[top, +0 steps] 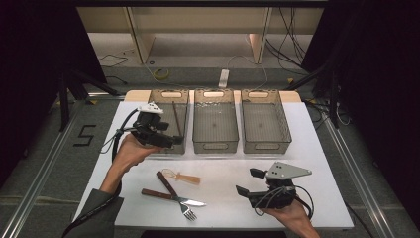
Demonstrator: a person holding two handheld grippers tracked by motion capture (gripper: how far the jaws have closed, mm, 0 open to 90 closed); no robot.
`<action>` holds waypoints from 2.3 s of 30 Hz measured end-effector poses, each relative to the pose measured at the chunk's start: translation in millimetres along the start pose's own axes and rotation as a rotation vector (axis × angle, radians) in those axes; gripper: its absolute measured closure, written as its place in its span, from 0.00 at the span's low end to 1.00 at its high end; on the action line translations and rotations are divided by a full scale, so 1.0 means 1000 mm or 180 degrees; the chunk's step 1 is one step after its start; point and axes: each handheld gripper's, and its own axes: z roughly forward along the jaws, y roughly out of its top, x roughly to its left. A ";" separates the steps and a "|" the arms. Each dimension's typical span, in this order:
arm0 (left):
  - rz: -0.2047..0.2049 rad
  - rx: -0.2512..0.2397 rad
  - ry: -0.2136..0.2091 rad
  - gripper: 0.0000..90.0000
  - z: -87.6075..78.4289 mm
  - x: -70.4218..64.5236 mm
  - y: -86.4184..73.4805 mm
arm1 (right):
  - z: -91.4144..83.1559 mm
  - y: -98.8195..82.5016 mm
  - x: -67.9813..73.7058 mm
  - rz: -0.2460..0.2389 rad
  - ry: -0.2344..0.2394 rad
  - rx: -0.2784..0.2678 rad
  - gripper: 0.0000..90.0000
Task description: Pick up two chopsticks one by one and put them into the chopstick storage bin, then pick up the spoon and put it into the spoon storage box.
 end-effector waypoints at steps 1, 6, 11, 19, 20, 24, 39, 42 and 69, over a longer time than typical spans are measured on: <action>0.0019 0.0004 -0.0003 0.18 0.001 -0.001 -0.001 | -0.001 0.000 -0.001 0.0010 -0.0006 -0.0017 0.29; 0.0165 0.0138 0.0001 0.18 0.006 -0.007 -0.002 | -0.003 -0.003 -0.003 0.0048 -0.0025 -0.0067 0.29; 0.0329 0.0373 0.0021 0.18 0.013 -0.016 -0.003 | -0.004 -0.005 -0.004 0.0054 -0.0033 -0.0069 0.29; 0.0466 0.0589 0.0001 0.18 0.023 -0.026 -0.008 | -0.008 -0.006 -0.006 0.0068 -0.0054 -0.0112 0.29; 0.0481 0.0620 -0.0008 0.18 0.024 -0.027 -0.008 | -0.009 -0.006 -0.006 0.0083 -0.0065 -0.0126 0.29; 0.0546 0.0698 -0.0060 0.18 0.028 -0.032 -0.010 | -0.011 -0.008 -0.008 0.0115 -0.0091 -0.0159 0.29; 0.0809 0.1087 -0.0067 0.18 0.050 -0.046 -0.022 | -0.010 -0.012 -0.011 0.0137 -0.0084 -0.0142 0.28; 0.0789 0.1066 -0.0077 0.18 0.053 -0.044 -0.027 | -0.010 -0.012 -0.011 0.0137 -0.0087 -0.0143 0.28; 0.0974 0.1451 -0.0116 0.18 0.078 -0.042 -0.054 | -0.006 -0.011 -0.008 0.0060 -0.0041 -0.0085 0.28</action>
